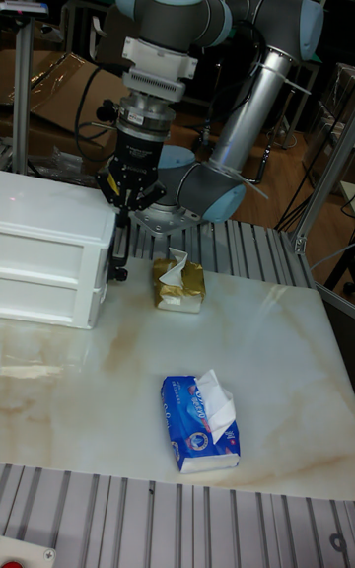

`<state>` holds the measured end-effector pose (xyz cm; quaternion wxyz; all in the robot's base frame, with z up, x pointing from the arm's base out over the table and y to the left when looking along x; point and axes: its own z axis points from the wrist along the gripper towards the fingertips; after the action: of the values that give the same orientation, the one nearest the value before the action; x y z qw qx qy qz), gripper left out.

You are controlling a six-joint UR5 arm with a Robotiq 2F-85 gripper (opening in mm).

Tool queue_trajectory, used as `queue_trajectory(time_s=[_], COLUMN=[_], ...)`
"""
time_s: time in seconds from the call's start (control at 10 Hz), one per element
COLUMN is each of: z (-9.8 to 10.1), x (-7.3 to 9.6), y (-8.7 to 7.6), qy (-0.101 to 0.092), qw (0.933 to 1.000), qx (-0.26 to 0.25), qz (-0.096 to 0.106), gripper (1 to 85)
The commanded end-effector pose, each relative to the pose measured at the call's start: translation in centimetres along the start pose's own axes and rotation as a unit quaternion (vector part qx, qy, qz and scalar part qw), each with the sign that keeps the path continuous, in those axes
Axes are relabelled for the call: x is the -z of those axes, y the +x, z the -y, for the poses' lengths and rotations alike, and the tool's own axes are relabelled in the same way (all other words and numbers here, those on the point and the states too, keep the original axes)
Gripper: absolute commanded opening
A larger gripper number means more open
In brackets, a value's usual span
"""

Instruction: Put things in the drawer

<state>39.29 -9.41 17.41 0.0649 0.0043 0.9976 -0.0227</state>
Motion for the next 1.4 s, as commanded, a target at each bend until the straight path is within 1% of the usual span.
queue_trajectory(time_s=[0.0,0.1,0.2,0.3,0.4,0.5,0.6,0.7,0.8,0.9,1.0,1.1,1.2,1.3], z=[-1.4,-2.5,-3.1,-3.4,-3.2,-2.6,-1.9,-0.9,-0.4,0.1,1.5,2.3,2.8,3.4], x=[0.4,0.7,1.0,1.4,1.8,2.4,3.6,5.1,6.8,7.9,8.3,8.2,8.0,8.0], y=[-0.5,-0.9,-1.3,-1.6,-2.1,-2.5,-3.0,-3.3,-4.1,-4.8,-5.2,-5.8,-7.1,-7.9], qy=[-0.021,-0.032,-0.034,-0.043,-0.047,-0.043,-0.038,-0.029,-0.029,-0.026,-0.014,-0.017,-0.032,-0.039], qw=[0.9995,0.9989,0.9985,0.9980,0.9976,0.9975,0.9972,0.9967,0.9948,0.9928,0.9929,0.9929,0.9914,0.9889], qx=[-0.022,-0.035,-0.042,-0.046,-0.051,-0.056,-0.062,-0.069,-0.089,-0.110,-0.112,-0.115,-0.127,-0.143], qz=[0.004,0.005,0.004,0.001,-0.001,-0.005,-0.015,-0.031,-0.041,-0.041,-0.037,-0.025,-0.003,0.007], gripper=[1.0,1.0,1.0,1.0,1.0,1.0,1.0,1.0,1.0,1.0,1.0,1.0,1.0,1.0])
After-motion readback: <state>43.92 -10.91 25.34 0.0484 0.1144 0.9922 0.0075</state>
